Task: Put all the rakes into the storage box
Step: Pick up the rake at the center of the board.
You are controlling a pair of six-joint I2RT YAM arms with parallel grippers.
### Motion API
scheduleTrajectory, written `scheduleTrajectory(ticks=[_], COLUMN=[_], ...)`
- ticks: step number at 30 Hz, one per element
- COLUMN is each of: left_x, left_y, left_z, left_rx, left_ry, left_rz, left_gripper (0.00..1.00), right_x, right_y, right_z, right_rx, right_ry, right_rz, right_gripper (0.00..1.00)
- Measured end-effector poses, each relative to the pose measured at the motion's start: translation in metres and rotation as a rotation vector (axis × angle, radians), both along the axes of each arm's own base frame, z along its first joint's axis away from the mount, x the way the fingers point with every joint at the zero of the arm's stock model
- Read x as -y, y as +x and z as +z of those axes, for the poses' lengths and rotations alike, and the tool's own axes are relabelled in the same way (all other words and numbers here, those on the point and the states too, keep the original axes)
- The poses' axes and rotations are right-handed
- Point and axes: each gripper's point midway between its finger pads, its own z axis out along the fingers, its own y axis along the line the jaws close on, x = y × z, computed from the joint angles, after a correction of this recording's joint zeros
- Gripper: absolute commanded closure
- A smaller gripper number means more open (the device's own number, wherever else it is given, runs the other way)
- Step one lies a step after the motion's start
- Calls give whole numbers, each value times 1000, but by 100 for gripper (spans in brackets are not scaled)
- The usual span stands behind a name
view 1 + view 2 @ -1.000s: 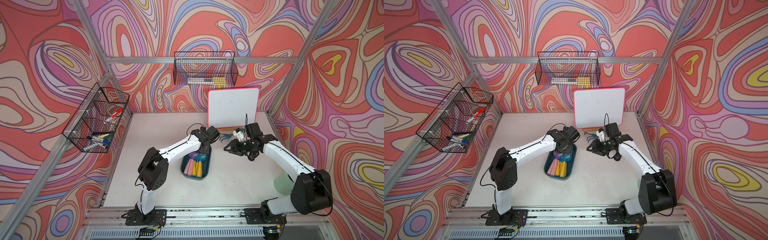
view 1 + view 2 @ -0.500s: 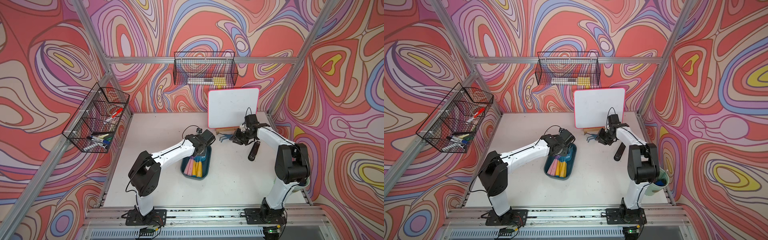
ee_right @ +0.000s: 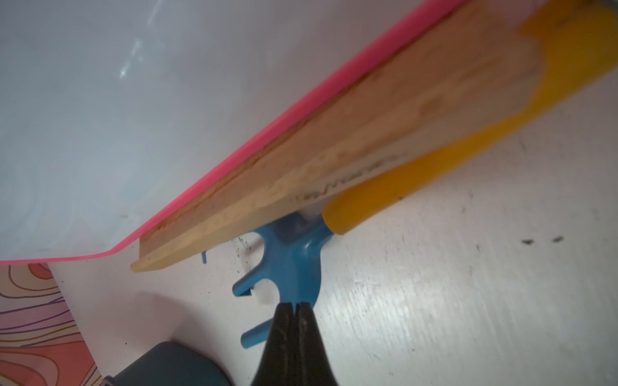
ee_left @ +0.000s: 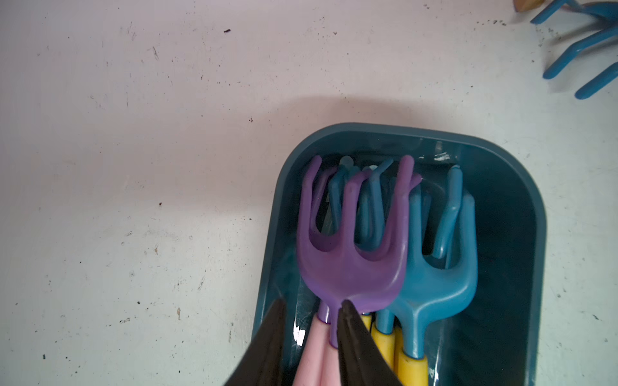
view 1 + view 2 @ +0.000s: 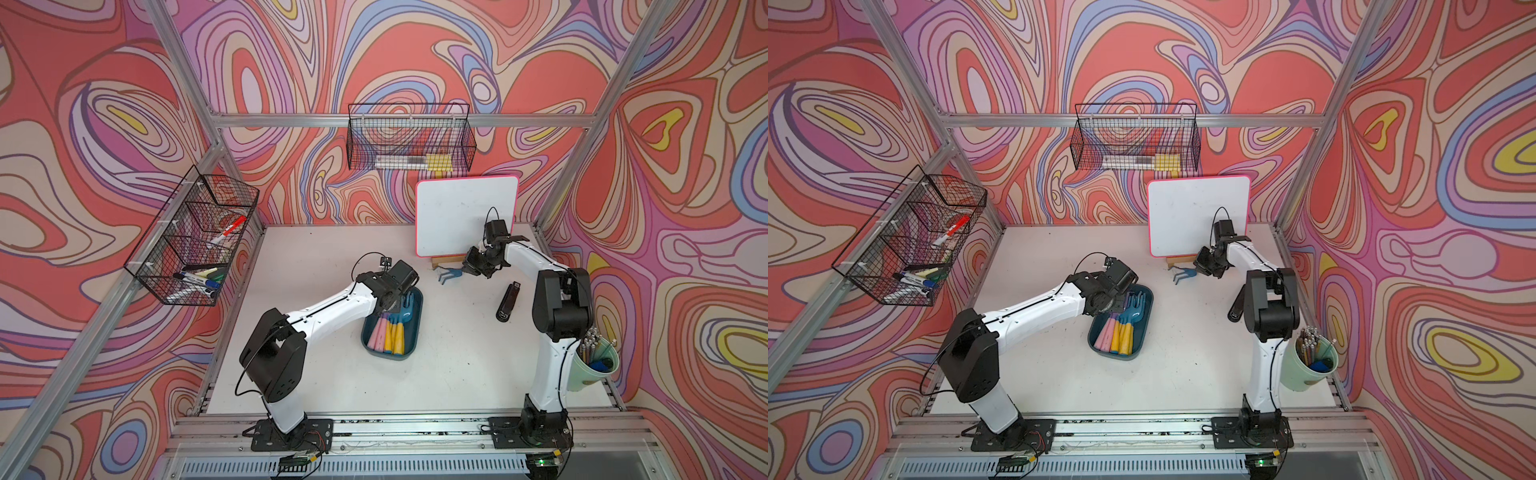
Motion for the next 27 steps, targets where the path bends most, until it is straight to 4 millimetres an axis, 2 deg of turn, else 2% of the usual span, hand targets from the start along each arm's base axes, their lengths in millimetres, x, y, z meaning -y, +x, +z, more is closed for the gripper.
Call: scheduleTrajectory(ticks=[4, 12, 23, 27], left_x=[0, 0, -2, -1], left_y=[0, 0, -2, -3], left_z=[0, 0, -2, -3], left_rx=[1, 0, -6, -8], left_ry=[-3, -4, -8, -9], left_rz=[3, 6, 18, 16], left_gripper=[68, 68, 68, 68], right_x=[4, 11, 31, 35], right_y=[12, 41, 46, 37], right_z=[-19, -9, -15, -32], right_rx=[-27, 32, 46, 19], right_ry=[-24, -59, -117, -130], right_rz=[-3, -9, -33, -32], right_gripper=[100, 100, 100, 100])
